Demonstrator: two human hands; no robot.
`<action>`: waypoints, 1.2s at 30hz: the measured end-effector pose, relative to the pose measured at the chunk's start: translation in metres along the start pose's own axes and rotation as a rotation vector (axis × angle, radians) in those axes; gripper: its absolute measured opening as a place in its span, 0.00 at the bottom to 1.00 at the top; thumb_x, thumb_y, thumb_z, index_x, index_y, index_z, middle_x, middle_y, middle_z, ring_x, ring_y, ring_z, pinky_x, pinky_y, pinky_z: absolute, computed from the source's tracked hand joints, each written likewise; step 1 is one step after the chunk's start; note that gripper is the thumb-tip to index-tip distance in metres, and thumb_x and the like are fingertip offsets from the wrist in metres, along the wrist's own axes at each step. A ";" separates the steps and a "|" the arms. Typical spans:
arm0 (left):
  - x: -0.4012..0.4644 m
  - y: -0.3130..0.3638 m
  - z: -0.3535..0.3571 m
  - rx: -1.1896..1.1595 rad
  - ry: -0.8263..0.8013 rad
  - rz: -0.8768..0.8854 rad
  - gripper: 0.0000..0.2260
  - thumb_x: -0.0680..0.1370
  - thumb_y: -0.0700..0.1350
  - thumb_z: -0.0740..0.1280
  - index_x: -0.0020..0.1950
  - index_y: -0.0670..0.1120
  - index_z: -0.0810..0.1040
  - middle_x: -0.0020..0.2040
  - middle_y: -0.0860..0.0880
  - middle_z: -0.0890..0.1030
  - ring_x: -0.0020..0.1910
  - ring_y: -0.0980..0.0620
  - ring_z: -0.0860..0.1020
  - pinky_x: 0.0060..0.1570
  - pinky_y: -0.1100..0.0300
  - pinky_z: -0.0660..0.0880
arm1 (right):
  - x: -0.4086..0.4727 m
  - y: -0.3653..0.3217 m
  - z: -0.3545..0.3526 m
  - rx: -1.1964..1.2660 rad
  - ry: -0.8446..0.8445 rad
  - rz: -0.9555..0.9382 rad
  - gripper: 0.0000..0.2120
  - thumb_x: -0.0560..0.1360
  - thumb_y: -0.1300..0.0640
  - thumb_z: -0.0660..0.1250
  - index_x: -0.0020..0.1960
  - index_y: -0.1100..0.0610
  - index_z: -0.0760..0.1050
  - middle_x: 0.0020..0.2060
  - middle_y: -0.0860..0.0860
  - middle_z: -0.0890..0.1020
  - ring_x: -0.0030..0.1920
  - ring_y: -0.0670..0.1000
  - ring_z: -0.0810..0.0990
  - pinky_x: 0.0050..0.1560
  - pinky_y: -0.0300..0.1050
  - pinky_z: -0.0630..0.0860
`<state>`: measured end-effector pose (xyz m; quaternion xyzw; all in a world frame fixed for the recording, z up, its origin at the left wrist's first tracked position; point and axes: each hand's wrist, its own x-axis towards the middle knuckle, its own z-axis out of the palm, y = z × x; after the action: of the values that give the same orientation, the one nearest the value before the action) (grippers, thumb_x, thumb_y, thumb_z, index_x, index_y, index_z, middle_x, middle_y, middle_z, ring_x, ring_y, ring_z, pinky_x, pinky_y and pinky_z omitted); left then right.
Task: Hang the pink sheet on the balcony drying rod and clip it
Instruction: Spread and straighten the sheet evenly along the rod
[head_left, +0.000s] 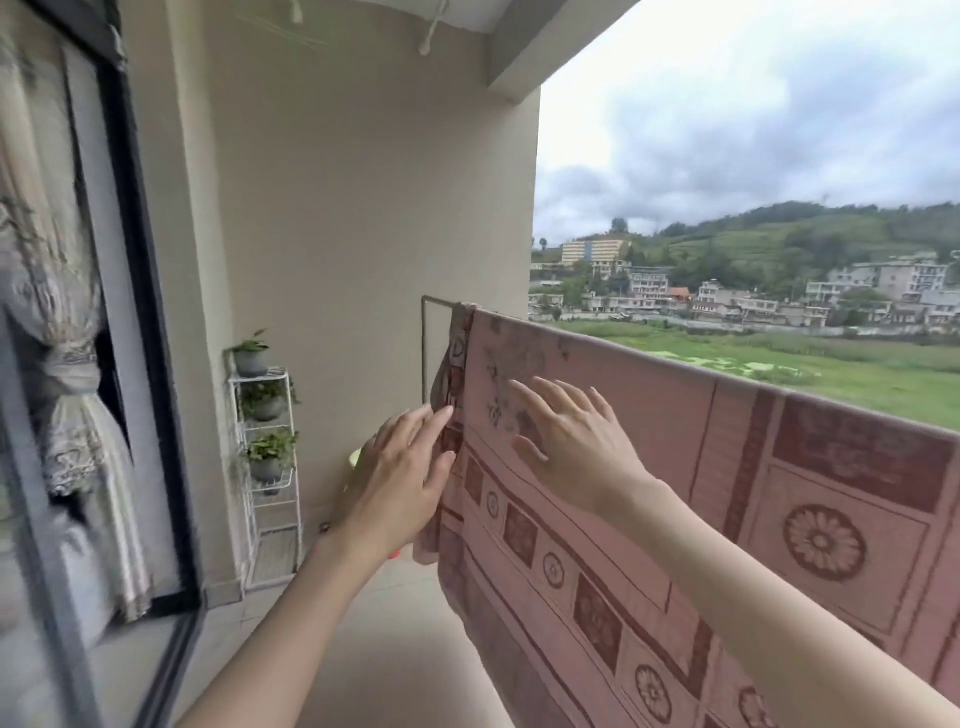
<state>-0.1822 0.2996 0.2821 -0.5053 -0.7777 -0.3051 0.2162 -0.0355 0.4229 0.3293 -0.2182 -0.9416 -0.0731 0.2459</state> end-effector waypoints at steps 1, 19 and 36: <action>0.009 -0.013 0.004 -0.004 -0.006 0.005 0.22 0.79 0.51 0.55 0.73 0.51 0.60 0.72 0.49 0.63 0.71 0.51 0.60 0.69 0.59 0.54 | 0.014 -0.005 0.010 -0.003 0.002 -0.003 0.28 0.79 0.45 0.53 0.76 0.48 0.48 0.75 0.50 0.57 0.75 0.52 0.52 0.75 0.55 0.47; 0.245 -0.253 0.143 0.139 -0.082 0.042 0.21 0.80 0.52 0.53 0.73 0.52 0.58 0.73 0.49 0.62 0.72 0.50 0.58 0.70 0.56 0.55 | 0.328 0.033 0.215 -0.046 0.050 0.009 0.29 0.79 0.44 0.54 0.76 0.48 0.48 0.76 0.51 0.53 0.76 0.53 0.48 0.75 0.56 0.43; 0.512 -0.439 0.328 0.078 -0.073 0.382 0.22 0.76 0.53 0.51 0.68 0.50 0.68 0.65 0.47 0.74 0.66 0.47 0.71 0.64 0.50 0.67 | 0.581 0.101 0.363 -0.280 0.087 0.265 0.28 0.78 0.44 0.53 0.76 0.49 0.50 0.76 0.53 0.54 0.76 0.55 0.45 0.74 0.60 0.39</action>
<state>-0.7971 0.7282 0.2637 -0.6456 -0.6862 -0.2098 0.2613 -0.6020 0.8200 0.3051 -0.3690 -0.8737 -0.1795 0.2611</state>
